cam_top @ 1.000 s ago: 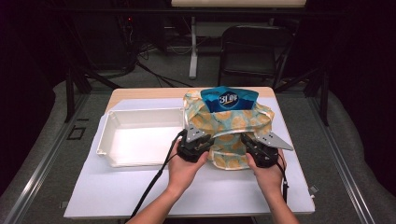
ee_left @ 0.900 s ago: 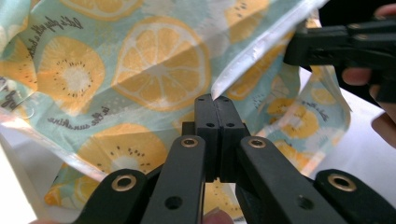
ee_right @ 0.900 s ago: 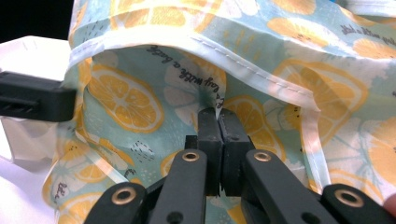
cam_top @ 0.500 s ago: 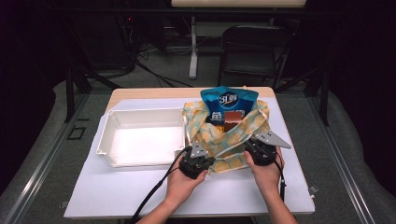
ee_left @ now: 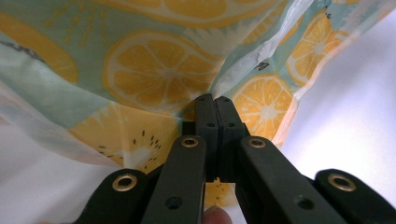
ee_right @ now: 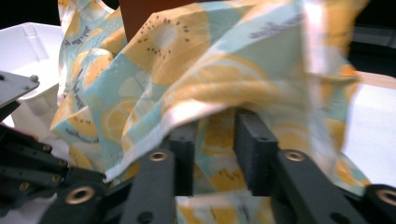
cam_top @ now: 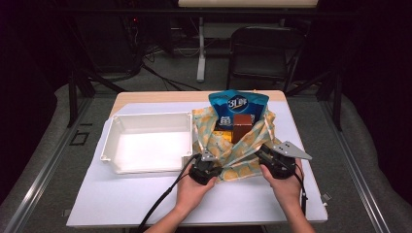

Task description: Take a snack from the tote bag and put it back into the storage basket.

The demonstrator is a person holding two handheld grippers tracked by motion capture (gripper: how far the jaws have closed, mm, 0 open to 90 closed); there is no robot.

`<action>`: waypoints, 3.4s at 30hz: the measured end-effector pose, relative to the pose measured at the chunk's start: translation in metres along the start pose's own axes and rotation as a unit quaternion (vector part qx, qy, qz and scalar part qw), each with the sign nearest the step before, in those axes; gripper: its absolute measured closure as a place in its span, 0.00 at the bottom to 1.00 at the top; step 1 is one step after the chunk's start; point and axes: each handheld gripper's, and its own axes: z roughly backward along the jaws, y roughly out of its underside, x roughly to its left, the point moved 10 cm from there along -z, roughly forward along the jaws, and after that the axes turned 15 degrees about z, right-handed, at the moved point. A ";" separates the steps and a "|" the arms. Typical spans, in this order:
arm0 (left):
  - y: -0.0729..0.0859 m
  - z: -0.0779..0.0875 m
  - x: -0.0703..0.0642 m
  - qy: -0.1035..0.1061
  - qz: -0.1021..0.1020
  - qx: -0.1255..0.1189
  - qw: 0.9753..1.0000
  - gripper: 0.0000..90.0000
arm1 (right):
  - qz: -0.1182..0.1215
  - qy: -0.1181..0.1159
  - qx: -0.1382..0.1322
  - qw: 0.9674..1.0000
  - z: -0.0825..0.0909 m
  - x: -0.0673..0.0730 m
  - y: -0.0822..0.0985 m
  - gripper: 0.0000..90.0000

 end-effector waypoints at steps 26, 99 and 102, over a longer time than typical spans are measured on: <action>0.004 0.003 0.000 0.008 0.004 -0.009 1.000 1.00 | -0.042 0.076 -0.014 0.996 -0.012 -0.058 -0.053 0.78; -0.084 0.062 0.042 -0.079 0.049 -0.089 0.992 0.77 | -0.056 0.063 0.032 0.996 -0.031 -0.063 0.036 0.96; -0.096 0.082 0.035 -0.069 0.050 -0.129 0.988 0.70 | -0.052 0.066 0.028 0.996 -0.027 -0.063 0.032 0.96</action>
